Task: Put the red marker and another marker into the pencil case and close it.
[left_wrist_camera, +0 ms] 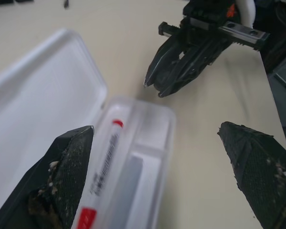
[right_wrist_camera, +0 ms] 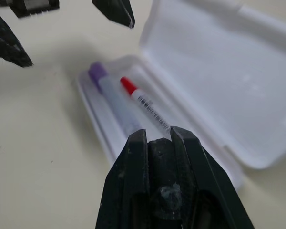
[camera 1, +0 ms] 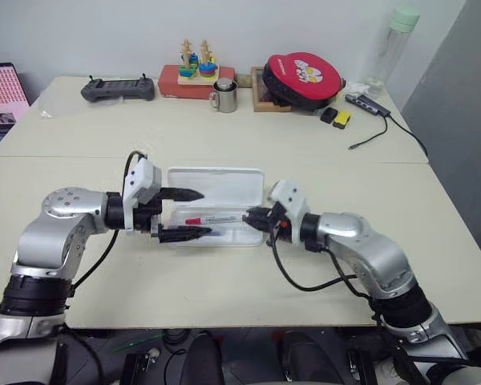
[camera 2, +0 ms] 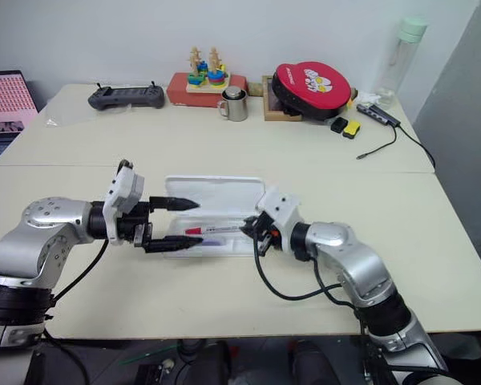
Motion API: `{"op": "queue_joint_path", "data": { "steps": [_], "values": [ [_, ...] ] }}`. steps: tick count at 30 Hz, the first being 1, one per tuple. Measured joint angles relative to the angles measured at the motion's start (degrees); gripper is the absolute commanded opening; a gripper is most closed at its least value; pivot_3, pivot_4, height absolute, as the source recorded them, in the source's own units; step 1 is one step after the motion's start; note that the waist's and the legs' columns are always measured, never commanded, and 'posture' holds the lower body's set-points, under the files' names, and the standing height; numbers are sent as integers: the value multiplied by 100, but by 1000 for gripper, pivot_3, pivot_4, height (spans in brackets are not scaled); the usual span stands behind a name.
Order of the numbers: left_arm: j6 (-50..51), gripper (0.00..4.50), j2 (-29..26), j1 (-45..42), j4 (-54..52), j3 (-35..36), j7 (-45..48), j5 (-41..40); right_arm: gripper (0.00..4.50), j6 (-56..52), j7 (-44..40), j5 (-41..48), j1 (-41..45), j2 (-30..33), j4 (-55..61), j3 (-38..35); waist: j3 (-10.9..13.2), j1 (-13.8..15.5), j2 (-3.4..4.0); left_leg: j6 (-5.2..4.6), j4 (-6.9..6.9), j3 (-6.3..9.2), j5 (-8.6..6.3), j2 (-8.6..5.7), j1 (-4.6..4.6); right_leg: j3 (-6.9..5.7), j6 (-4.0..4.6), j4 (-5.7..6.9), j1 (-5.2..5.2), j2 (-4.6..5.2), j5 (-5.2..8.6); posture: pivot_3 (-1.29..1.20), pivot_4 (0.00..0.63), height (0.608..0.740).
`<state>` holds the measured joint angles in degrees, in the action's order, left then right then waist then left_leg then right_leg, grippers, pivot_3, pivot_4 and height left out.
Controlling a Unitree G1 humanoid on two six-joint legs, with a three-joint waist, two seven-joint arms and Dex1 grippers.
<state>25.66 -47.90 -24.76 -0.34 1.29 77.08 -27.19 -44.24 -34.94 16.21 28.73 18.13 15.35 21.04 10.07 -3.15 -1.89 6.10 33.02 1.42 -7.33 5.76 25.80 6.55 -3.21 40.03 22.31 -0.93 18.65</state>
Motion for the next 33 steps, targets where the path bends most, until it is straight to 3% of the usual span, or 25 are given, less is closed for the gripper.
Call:
{"op": "queue_joint_path", "data": {
  "steps": [10, 12, 22, 26, 30, 33],
  "values": [
    [60, 4500, 7, -12, -149, 4, -72, -50, 374, 294, -5, -328, 14, -198, -692, 129, -2, 49, -3, 0, 4, -1, 0, 0, 0, 1, -6, -1, -1, 0, 3, 0, 150, 740],
    [74, 4500, 8, -12, -150, 4, -124, -57, 1086, 346, -10, -356, 14, -211, -692, 129, -2, 48, -3, 0, 3, -1, 0, 0, 0, 1, -5, -1, -1, 0, 3, 0, 150, 740],
    [164, 4500, 119, 74, -155, 70, -384, -105, 3471, 387, -119, -294, 17, -311, -692, -27, -2, 45, -3, 0, 3, -1, 0, 0, 0, 0, -7, -1, -2, 0, 3, 0, 150, 740],
    [410, 4500, 395, 81, -158, 523, -809, -493, 4452, 370, -276, -48, 138, -307, -686, -268, 0, 43, -2, 0, 4, -1, 0, 0, 1, 1, -8, 0, -1, 0, 3, 0, 150, 740],
    [744, 4500, 540, 53, -184, 1196, -1284, -1039, 4118, 373, -515, 467, 795, -387, -533, -875, 1, 6, -3, 0, 3, 2, 0, 2, -3, -1, -7, 1, -5, 0, 2, 0, 150, 740],
    [798, 4500, 721, 57, -178, 1676, -1710, -1333, 3547, 402, -534, 541, 1945, -424, -1458, -1296, 2, -15, -2, 0, 7, 2, 1, 2, -6, -2, 2, 4, -5, 0, -9, 0, 150, 740]
  ]
}}
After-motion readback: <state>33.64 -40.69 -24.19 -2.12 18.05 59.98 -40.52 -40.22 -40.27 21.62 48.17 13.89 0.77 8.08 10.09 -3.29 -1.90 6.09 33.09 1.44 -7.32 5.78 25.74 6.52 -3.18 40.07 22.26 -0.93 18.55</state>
